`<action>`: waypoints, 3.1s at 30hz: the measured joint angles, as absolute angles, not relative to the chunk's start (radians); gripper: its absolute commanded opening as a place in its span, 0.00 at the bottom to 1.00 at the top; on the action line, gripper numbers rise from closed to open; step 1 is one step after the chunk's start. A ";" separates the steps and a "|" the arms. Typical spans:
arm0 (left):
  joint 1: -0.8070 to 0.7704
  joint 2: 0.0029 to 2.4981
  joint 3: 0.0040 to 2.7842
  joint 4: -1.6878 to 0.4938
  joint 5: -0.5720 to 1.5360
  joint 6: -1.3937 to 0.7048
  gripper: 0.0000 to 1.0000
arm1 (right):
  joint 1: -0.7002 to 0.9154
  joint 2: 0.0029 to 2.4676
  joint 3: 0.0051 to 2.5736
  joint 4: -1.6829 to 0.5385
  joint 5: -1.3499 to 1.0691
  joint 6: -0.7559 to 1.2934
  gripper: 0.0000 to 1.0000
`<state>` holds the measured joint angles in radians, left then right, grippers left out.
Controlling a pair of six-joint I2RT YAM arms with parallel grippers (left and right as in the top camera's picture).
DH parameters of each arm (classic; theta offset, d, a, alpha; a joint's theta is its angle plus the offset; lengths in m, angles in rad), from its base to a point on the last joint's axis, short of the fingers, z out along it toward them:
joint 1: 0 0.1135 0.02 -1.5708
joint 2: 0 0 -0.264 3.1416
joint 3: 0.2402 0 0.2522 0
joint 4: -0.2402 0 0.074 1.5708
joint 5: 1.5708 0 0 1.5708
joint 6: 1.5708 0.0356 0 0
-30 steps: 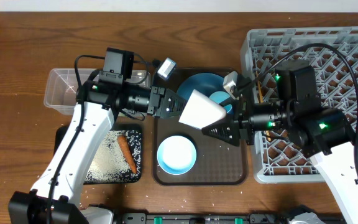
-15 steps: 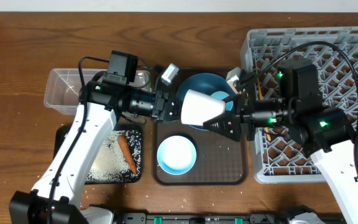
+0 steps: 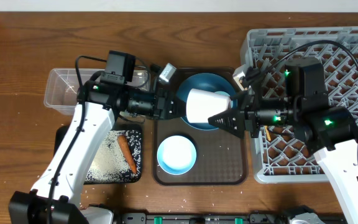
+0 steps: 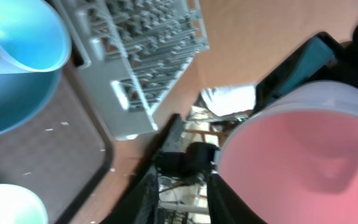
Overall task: Sort waste into correct bins and load items into the dishwasher rack
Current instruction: 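Open the left gripper and carry the pink cup right over the rack, then lower the pink cup upside down into the rack with the right gripper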
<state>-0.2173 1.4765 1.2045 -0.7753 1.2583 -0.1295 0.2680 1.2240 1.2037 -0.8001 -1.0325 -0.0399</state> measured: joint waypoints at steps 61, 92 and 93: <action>-0.209 1.477 1.205 -0.932 0.751 -0.130 0.95 | 0.080 1.224 1.063 -1.272 0.018 0.149 0.20; -0.209 1.477 1.205 -0.933 0.751 -0.130 0.95 | 0.080 1.224 1.030 -1.201 -0.008 0.150 0.33; -0.209 1.477 1.205 -0.933 0.751 -0.130 0.95 | 0.080 1.224 1.030 -1.205 -0.008 0.150 0.34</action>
